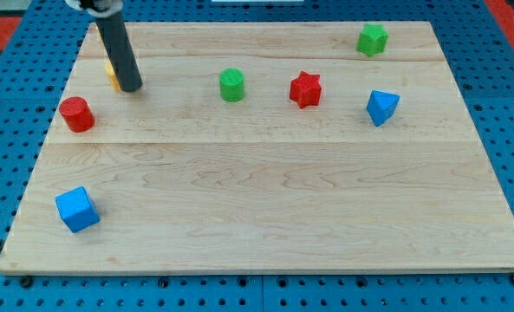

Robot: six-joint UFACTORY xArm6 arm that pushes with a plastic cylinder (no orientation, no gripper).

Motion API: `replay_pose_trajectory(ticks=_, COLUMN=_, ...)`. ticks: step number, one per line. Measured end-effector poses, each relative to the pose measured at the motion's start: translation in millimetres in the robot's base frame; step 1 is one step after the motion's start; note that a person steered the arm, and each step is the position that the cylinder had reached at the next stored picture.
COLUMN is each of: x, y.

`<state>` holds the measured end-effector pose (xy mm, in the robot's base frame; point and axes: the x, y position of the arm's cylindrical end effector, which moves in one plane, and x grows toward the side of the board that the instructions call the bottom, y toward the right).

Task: Place the yellow heart and the green star diagonal to each other

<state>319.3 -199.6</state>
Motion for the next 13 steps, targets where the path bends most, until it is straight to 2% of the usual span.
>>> replay_pose_trajectory(ticks=1, x=7, y=-44)
replay_pose_trajectory(ticks=2, x=-19, y=-105)
replay_pose_trajectory(ticks=4, x=-23, y=54)
replay_pose_trajectory(ticks=5, x=-40, y=93)
replay_pose_trajectory(ticks=7, x=-40, y=-33)
replay_pose_trajectory(ticks=8, x=-60, y=-19)
replay_pose_trajectory(ticks=9, x=-62, y=7)
replay_pose_trajectory(ticks=10, x=-70, y=106)
replay_pose_trajectory(ticks=11, x=-73, y=167)
replay_pose_trajectory(ticks=12, x=-73, y=169)
replay_pose_trajectory(ticks=13, x=-57, y=214)
